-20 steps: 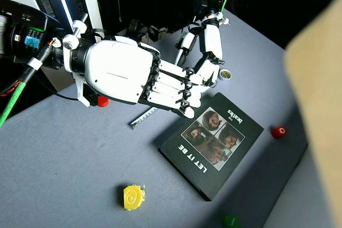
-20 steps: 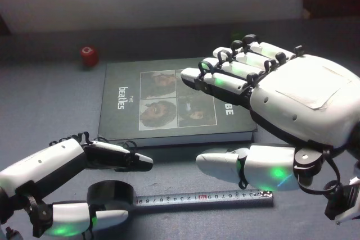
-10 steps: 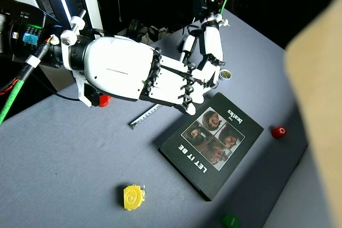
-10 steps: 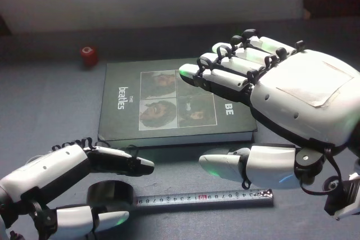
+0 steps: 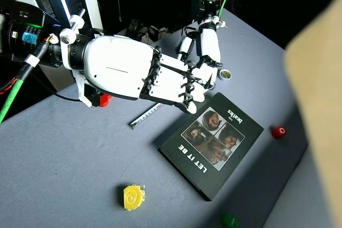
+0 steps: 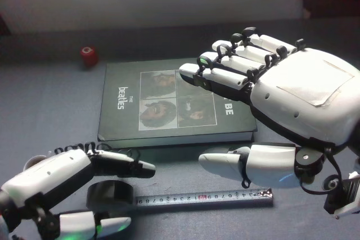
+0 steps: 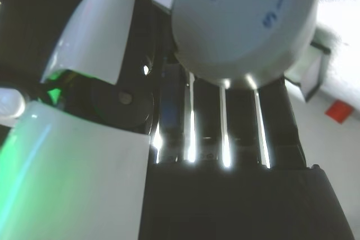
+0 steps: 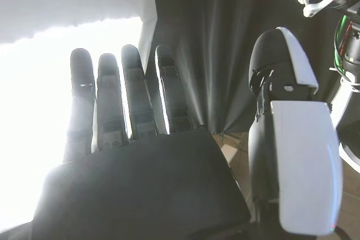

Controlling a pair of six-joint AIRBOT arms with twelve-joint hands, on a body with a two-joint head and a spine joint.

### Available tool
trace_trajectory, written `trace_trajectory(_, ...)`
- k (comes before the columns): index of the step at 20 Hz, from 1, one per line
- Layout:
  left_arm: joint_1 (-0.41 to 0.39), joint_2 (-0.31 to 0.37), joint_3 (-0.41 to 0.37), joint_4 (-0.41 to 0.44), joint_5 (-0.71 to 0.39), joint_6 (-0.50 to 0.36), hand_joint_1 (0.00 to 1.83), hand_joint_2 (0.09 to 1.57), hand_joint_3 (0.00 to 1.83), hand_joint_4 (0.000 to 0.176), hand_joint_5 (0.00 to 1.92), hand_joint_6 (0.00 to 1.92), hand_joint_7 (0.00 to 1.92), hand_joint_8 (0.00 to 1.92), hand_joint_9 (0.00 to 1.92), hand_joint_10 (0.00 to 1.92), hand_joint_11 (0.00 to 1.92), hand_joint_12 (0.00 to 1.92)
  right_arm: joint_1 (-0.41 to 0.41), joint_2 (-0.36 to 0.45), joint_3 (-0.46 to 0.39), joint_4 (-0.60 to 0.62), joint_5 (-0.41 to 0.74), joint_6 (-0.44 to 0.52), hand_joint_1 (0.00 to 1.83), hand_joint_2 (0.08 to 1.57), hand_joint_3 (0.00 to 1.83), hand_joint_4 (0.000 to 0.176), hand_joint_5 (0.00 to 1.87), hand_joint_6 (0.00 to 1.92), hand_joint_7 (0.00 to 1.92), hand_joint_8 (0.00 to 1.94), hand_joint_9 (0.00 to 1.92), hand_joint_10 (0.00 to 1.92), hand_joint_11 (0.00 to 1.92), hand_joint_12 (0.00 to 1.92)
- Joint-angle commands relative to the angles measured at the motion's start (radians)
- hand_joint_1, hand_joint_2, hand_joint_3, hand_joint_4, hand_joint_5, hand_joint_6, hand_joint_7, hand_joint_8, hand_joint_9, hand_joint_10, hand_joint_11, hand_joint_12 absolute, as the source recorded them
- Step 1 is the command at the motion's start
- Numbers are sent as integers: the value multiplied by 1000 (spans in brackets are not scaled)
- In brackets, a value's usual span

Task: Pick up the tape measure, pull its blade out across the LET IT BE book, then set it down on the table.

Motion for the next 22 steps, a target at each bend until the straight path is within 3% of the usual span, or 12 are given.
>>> trace_trajectory(1,-2,-10,2,3,-121,-1,1153,1065,0,0,669,8,662,7,618,10,307,735,16,4,-5,-43,100,8,231,1108,0,94,156,11,178,1,99,0,0,675)
trace_trajectory(9,-8,-36,23,-9,-128,57,1149,1062,0,0,692,12,659,3,620,6,315,737,22,4,-10,-45,97,13,223,1111,1,93,174,12,186,2,97,0,0,654)
trace_trajectory(12,-5,-44,28,-9,-128,81,1295,1075,1,0,714,10,687,7,609,0,314,731,22,4,-10,-45,97,13,222,1111,1,94,178,7,187,1,102,2,0,666)
trace_trajectory(18,-2,-52,36,-9,-133,127,1304,1076,1,0,723,10,705,10,622,6,321,730,25,7,-10,-45,98,16,226,1111,0,95,163,0,190,1,110,4,0,684)
trace_trajectory(22,-3,-53,33,-9,-148,164,1314,1084,0,0,795,4,826,3,769,9,522,690,25,7,-10,-46,97,16,225,1111,0,95,165,1,187,0,117,6,0,678)
